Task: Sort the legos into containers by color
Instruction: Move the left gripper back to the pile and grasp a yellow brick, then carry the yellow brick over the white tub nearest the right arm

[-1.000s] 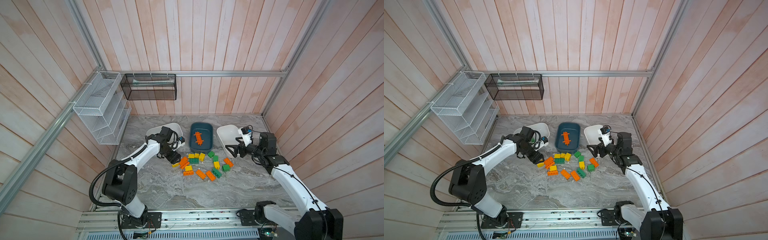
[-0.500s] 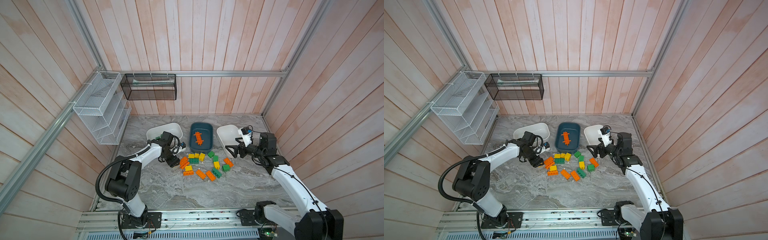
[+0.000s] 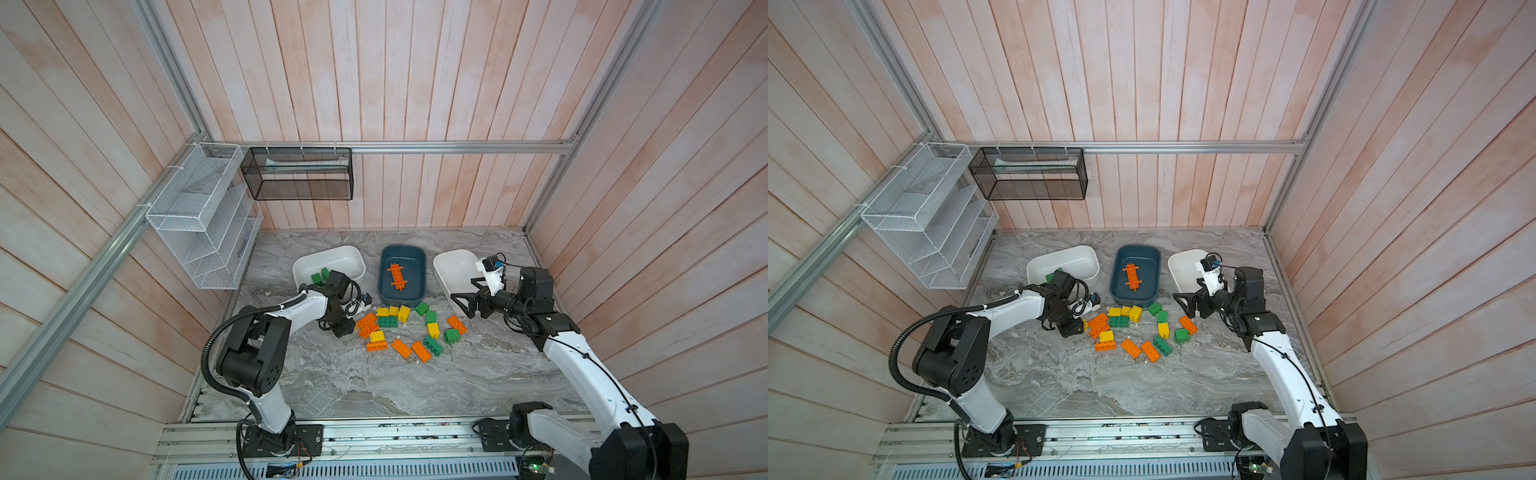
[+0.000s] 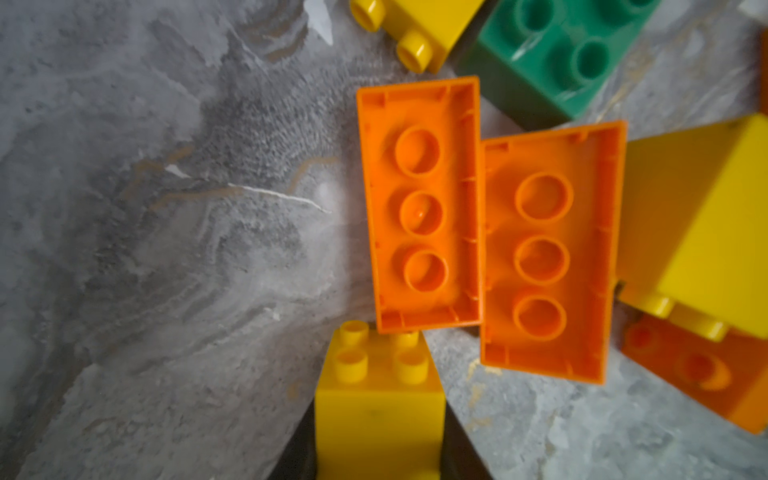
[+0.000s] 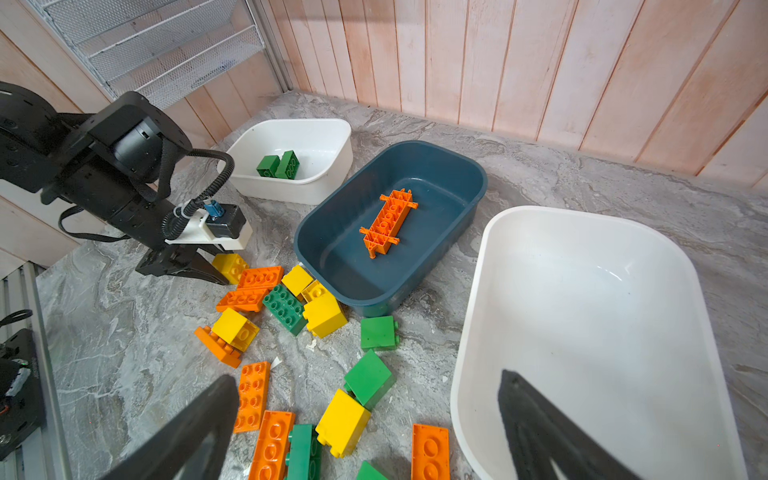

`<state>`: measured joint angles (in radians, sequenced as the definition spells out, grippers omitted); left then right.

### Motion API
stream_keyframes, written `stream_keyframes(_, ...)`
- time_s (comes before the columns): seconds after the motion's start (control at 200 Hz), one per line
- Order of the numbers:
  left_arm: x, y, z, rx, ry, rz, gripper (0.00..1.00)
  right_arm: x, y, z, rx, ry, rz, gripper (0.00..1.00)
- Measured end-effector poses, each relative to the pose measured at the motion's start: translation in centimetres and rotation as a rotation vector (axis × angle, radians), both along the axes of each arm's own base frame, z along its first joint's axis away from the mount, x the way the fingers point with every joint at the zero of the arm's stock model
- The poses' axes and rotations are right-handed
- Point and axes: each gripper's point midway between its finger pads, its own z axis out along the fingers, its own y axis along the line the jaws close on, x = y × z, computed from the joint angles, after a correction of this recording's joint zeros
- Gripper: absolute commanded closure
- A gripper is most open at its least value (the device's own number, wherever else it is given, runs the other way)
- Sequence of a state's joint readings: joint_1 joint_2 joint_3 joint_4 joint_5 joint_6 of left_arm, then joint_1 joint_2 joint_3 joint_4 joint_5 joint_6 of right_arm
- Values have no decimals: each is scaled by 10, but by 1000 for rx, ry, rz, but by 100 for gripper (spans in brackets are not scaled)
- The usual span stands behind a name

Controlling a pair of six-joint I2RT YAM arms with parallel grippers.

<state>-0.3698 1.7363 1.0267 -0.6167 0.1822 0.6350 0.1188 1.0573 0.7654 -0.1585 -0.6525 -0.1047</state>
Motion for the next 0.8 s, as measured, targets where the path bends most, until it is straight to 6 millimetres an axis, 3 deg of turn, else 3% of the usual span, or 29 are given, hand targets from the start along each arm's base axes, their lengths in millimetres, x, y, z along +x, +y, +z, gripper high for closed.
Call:
stream_keyframes(0.2, 4, -10, 16, -28, 13, 23, 71, 0, 0, 0, -1, 0, -1, 2)
stream_keyframes(0.42, 24, -50, 81, -157, -20, 101, 71, 1, -2, 0, -6, -2, -10, 2)
stream_keyframes(0.54, 34, -80, 122, -257, -41, 157, 71, 5, -8, -1, -10, -2, -33, 2)
stream_keyframes(0.66, 40, -124, 160, -376, -46, 213, 71, 13, -17, 1, -15, -4, -68, 2)
stream_keyframes(0.8, 50, -178, 174, -491, -8, 278, 71, 24, -32, 12, -27, -32, -126, 2)
